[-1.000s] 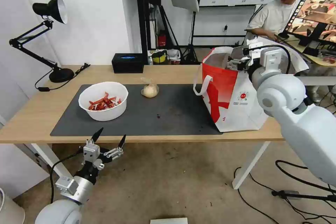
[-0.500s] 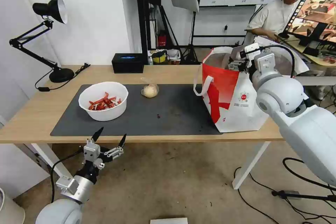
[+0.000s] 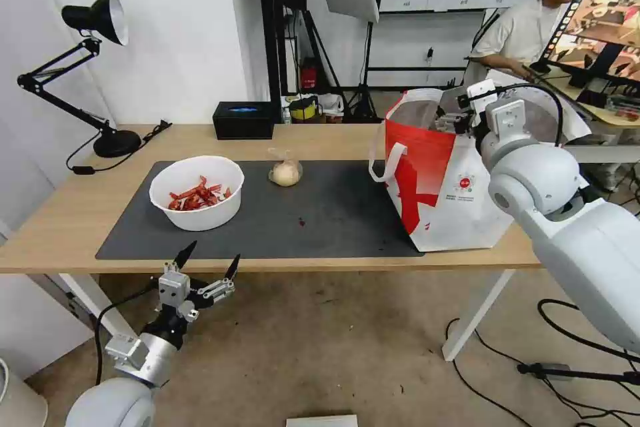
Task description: Pick up the trash from the table and place it into the takeout bag.
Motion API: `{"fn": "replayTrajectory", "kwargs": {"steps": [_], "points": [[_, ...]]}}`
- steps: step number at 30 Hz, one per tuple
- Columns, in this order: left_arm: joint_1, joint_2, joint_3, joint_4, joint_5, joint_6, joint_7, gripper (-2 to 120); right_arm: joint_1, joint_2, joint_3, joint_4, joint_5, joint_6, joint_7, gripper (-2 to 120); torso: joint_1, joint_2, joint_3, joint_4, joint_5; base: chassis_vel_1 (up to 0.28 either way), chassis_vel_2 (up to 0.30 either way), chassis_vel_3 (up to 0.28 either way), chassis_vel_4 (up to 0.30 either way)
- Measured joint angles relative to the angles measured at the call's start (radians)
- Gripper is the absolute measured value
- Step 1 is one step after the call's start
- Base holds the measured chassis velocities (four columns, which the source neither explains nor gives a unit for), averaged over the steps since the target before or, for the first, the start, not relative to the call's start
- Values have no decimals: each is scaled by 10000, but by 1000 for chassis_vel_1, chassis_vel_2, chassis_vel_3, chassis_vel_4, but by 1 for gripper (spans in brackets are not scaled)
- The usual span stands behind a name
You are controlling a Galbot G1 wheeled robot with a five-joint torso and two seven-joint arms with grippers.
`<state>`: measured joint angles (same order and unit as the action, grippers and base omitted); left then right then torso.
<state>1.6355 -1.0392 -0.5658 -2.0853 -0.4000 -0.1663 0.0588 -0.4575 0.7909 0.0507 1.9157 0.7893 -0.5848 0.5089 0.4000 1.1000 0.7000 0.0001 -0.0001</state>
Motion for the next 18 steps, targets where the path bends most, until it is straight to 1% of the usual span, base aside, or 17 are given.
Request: {"fn": "replayTrajectory", "kwargs": {"steps": [1, 3, 4, 6, 7, 11, 14, 15, 18], "points": [[-1, -5, -2, -6, -3, 0, -4, 100, -69, 104, 29, 76, 740, 627, 151, 100, 0, 0, 0, 1, -1, 0, 0, 0, 0], [5, -6, -10, -22, -5, -1, -7, 100, -286, 217, 76, 242, 1552, 1601, 189, 100, 0, -1, 0, 1, -1, 0, 0, 0, 0], [5, -6, -10, -22, -5, -1, -7, 100, -286, 217, 76, 242, 1552, 1601, 189, 100, 0, -1, 0, 1, -1, 0, 0, 0, 0], [28, -2, -44, -32, -11, -5, -10, 100, -642, 303, 174, 506, 2305, 2364, 50, 100, 0, -1, 0, -1, 0, 0, 0, 0, 0], [38, 3, -69, -32, -16, -8, -12, 100, -859, 336, 250, 656, 2544, 2597, -33, 100, 0, 0, 0, 0, 0, 0, 0, 0, 0], [49, 7, -99, -32, -20, -20, -14, 100, -1378, 363, 389, 923, 2690, 2940, -388, 100, -1, 0, 0, 1, -1, 0, 0, 0, 0], [46, -12, -113, -29, -26, -33, -15, 100, -2258, 314, 624, 1411, 2666, 3481, -1329, 100, -1, 0, -1, -1, -1, 0, 0, 0, 0], [46, -12, -113, -29, -26, -33, -15, 100, -2258, 314, 624, 1411, 2666, 3481, -1329, 100, -1, 0, -1, -1, -1, 0, 0, 0, 0], [45, -46, -116, -26, -28, -35, -16, 100, -2941, 183, 813, 1785, 2391, 3926, -2189, 100, -1, 0, -1, -1, 0, 0, 0, 0, 0]]}}
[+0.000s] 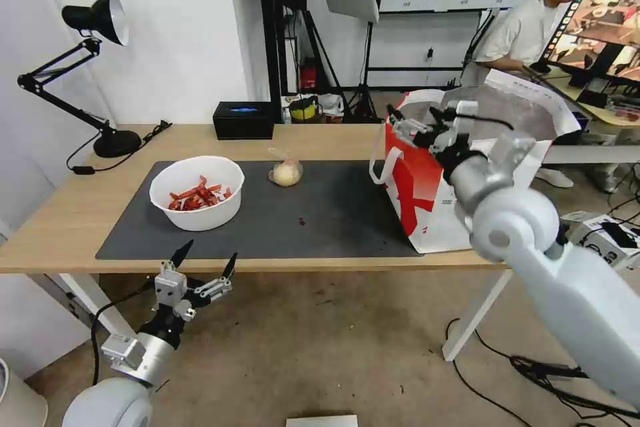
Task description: Pick up the trash from the table and place it into the takeout bag.
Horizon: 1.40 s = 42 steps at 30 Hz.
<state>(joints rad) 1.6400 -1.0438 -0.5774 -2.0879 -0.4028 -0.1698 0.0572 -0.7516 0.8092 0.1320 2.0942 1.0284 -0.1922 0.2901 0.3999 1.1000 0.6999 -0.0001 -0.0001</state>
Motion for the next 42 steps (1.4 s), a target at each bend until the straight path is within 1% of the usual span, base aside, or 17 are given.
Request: {"fn": "replayTrajectory", "kwargs": {"steps": [1, 3, 5, 8, 11, 17, 21, 23, 27, 28, 30, 31, 34, 35, 38, 39, 42], "points": [[0, 0, 0, 0, 0, 0, 0, 100, 0, 0, 0, 0, 0, 0, 0, 100, 0, 0, 0, 0, 0, 0, 0, 0, 0], [29, -47, 0, -3, 4, -5, 0, 100, -411, -147, 166, 244, -179, 226, -540, 100, 0, 0, 0, 0, 1, 0, 0, 0, 0], [45, -63, 0, -7, 8, -6, 0, 100, -502, -186, 204, 306, -225, 344, -678, 100, 0, 0, 0, -1, 1, 0, 0, 0, 0], [132, -145, -5, -60, 84, -17, 0, 100, -759, -357, 328, 510, -486, 820, -1213, 100, 0, 0, 0, 1, 1, 0, 0, 0, 0], [179, -202, -5, -100, 128, -21, 3, 100, -851, -424, 379, 598, -548, 902, -1323, 100, 0, 0, 0, 0, 1, 0, 0, 0, 0], [362, -382, -62, -232, 232, -41, 12, 100, -1583, -525, 603, 827, -1140, 837, -1372, 100, 0, 0, 0, 2, 1, 0, 0, 0, 0], [490, -503, -145, -338, 299, -79, 26, 100, -2448, -525, 727, 1125, -1754, 316, -1298, 100, 0, 0, 0, 2, 0, 0, 0, 0, 0], [506, -538, -162, -359, 302, -86, 27, 100, -2669, -495, 729, 1187, -1902, 240, -1251, 100, 0, 0, 0, 1, 1, 0, 0, 0, 0], [548, -653, -242, -409, 162, -279, 144, 100, -3318, -323, 803, 1337, -2270, 135, -1043, 100, 0, 0, 0, 1, 0, 0, 0, 0, 0], [622, -710, -326, -471, 69, -404, 370, 100, -3821, -171, 851, 1350, -2602, 140, -903, 100, 0, 0, 0, 1, 1, 0, 0, 0, 0], [735, -767, -427, -531, 48, -433, 495, 100, -4474, 39, 911, 1318, -3161, 332, -828, 100, 0, 0, 0, 1, 3, 0, 0, 0, 0], [735, -767, -427, -531, 48, -433, 495, 100, -4474, 39, 911, 1318, -3161, 332, -828, 100, 0, 0, 0, 1, 3, 0, 0, 0, 0], [879, -836, -553, -455, 106, -449, 505, 100, -5617, 497, 988, 1210, -4050, 780, -737, 100, 0, 1, 0, 0, 1, 0, 0, 0, 0], [879, -836, -553, -455, 106, -449, 505, 100, -5617, 497, 988, 1210, -4050, 780, -737, 100, 0, 1, 0, 0, 1, 0, 0, 0, 0], [955, -902, -569, -369, 153, -518, 505, 100, -6531, 965, 1017, 1121, -4789, 1161, -593, 100, -1, 0, 0, 0, 1, 0, 0, 0, 0], [955, -902, -569, -369, 153, -518, 505, 100, -6531, 965, 1017, 1121, -4789, 1161, -593, 100, -1, 0, 0, 0, 1, 0, 0, 0, 0], [1027, -938, -543, -260, 287, -559, 504, 100, -7238, 1301, 1006, 1035, -5437, 1451, -374, 100, 0, 0, 0, -1, 1, 0, 0, 0, 0]]}}
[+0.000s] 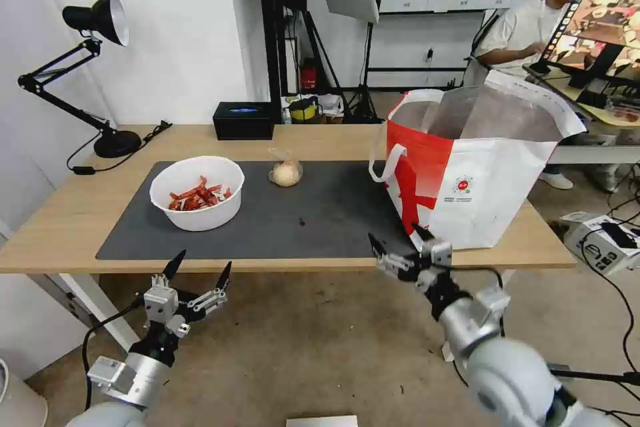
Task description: Pick up the trash from the table and place it into the takeout bag.
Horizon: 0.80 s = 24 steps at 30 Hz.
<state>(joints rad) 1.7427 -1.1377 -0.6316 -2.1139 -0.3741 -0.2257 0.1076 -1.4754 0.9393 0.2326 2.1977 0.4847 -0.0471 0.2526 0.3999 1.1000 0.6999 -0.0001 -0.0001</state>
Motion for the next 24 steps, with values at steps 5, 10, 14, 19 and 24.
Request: {"fn": "replayTrajectory", "kwargs": {"steps": [5, 10, 14, 19, 24], "points": [[187, -23, -5, 64, 82, 111, 0, 100, -387, 182, -47, -55, -359, 149, 166, 100, 0, -1, 0, 1, -1, 0, 0, 0, 0], [331, -46, -67, 186, 211, 249, -19, 100, -601, 253, -108, -134, -562, 302, 265, 100, 1, -1, 0, 2, 0, 0, 0, 0, 0], [325, -41, -70, 199, 154, 244, -5, 100, -659, 254, -150, -143, -628, 304, 285, 100, 1, -1, 0, 2, -1, 0, 0, 0, 0], [296, -38, -37, 149, -97, 186, 90, 100, -713, 284, -235, -178, -712, 304, 286, 100, 1, -1, 1, 1, 0, 0, 0, 0, 0], [269, -68, 16, 164, -132, 74, 120, 100, -753, 266, -250, -188, -764, 303, 270, 100, 1, -1, 1, 2, 0, 0, 0, 0, 0]]}}
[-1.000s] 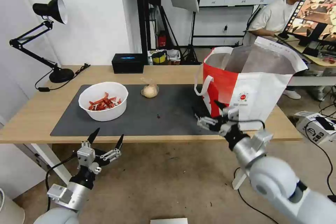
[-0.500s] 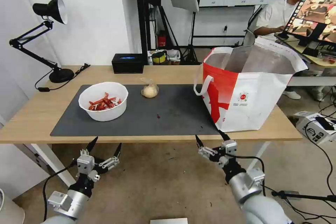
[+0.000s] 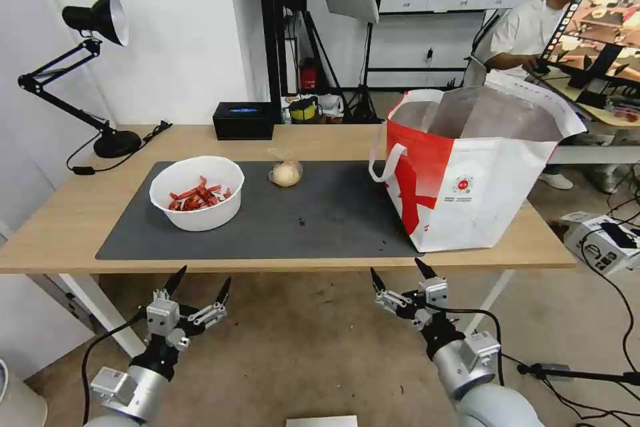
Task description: Pick up the trash from the table and place it into the takeout bag.
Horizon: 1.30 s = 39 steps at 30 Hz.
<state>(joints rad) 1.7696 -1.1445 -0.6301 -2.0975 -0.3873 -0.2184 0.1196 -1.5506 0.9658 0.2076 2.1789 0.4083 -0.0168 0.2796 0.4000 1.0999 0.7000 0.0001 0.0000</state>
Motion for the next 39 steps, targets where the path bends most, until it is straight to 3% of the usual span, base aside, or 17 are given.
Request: {"fn": "replayTrajectory", "kwargs": {"steps": [34, 39], "points": [[-187, 148, -92, -8, 99, -69, 245, 100, 446, -141, -234, -183, -7, -329, 198, 100, 0, 0, 0, -1, 0, 0, 0, 0, 0], [-180, 167, -169, -65, 188, -100, 292, 100, 1037, -331, -483, -246, 467, -183, 210, 100, 0, 0, 1, -2, -1, 0, 0, 0, 0]]}}
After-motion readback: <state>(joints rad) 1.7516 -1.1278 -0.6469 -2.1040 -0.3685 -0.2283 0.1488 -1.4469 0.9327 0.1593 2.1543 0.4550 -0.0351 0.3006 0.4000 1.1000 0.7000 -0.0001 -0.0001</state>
